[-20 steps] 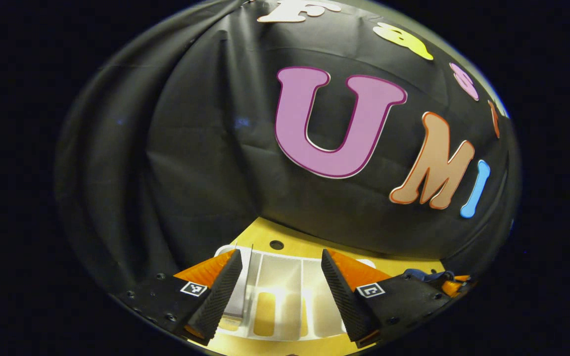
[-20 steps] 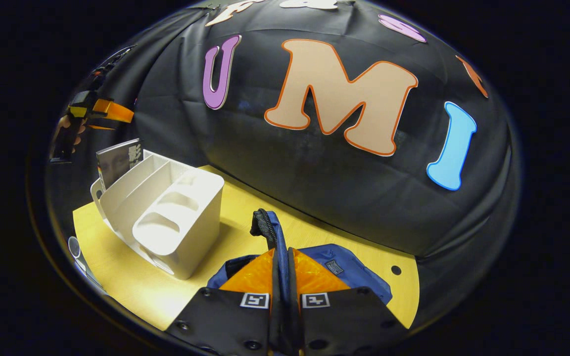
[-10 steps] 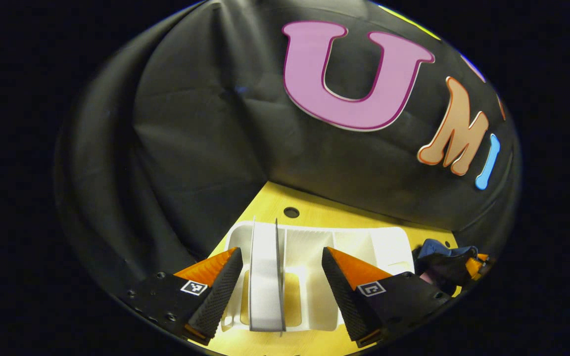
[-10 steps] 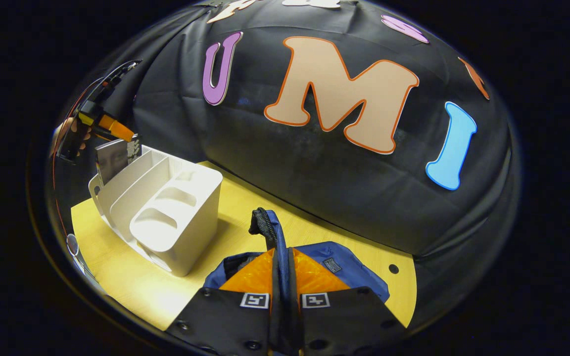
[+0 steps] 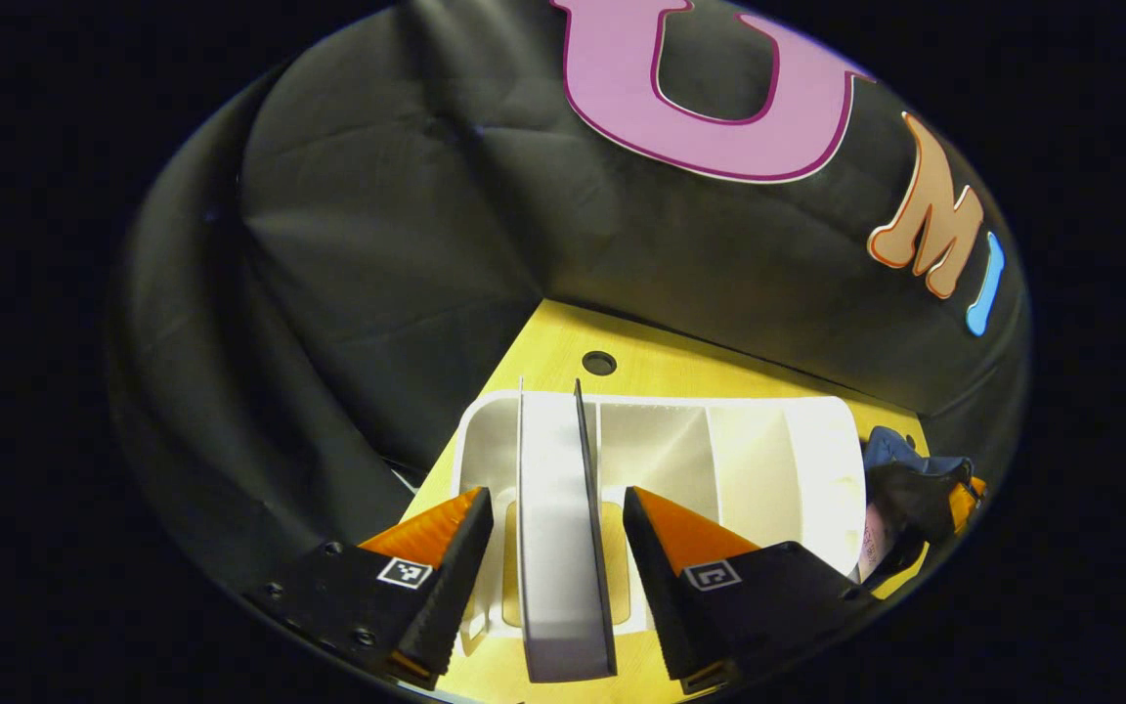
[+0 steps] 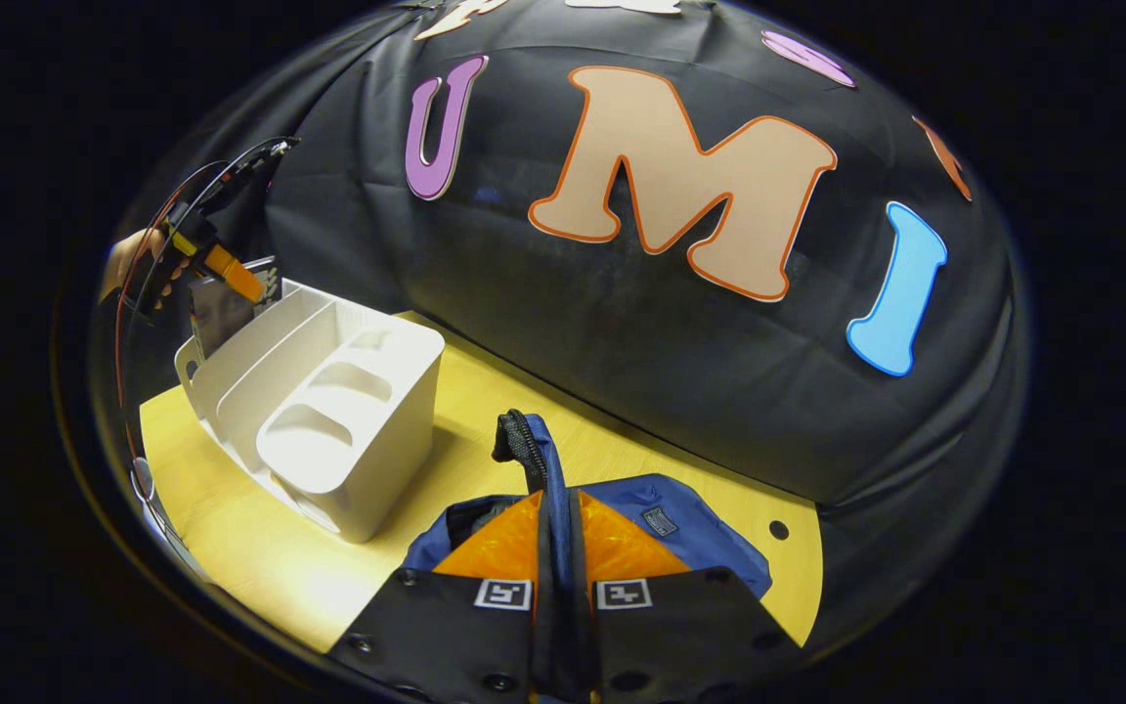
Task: Open the schoolbag, grab two books from the bookshelf and put them into the schoolbag.
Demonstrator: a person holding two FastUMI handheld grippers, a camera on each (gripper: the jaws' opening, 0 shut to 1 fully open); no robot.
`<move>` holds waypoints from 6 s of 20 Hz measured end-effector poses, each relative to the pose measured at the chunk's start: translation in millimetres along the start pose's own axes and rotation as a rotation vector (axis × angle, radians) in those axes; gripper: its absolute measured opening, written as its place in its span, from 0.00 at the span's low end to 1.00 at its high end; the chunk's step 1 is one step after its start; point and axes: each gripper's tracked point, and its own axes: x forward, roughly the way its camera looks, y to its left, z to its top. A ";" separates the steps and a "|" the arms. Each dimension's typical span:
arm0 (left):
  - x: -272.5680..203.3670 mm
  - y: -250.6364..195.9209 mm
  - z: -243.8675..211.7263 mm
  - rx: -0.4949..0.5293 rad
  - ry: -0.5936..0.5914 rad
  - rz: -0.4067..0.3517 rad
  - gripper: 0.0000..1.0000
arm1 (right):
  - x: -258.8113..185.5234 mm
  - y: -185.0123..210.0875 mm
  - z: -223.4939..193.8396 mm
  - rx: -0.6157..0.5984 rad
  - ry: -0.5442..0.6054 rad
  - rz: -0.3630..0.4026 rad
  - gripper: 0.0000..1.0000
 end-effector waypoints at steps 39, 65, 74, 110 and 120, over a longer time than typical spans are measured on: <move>-120.5 3.2 80.5 -0.022 -0.281 0.016 0.38 | -5.1 6.8 -6.7 -0.017 -0.015 0.036 0.10; -147.5 -226.9 27.8 -0.364 -0.288 -0.585 0.38 | -14.3 0.8 -6.5 0.017 -0.042 0.046 0.10; -124.2 -292.9 -4.4 -0.404 -0.247 -0.653 0.38 | -13.9 -9.3 -5.1 0.063 -0.051 0.060 0.10; -4.6 -456.9 -146.5 -0.542 -0.115 -0.614 0.43 | -32.8 -2.7 10.7 0.095 -0.085 0.246 0.10; 22.1 -470.3 -164.1 -0.437 -0.051 -0.604 0.49 | -33.4 -6.4 13.9 0.133 -0.078 0.252 0.10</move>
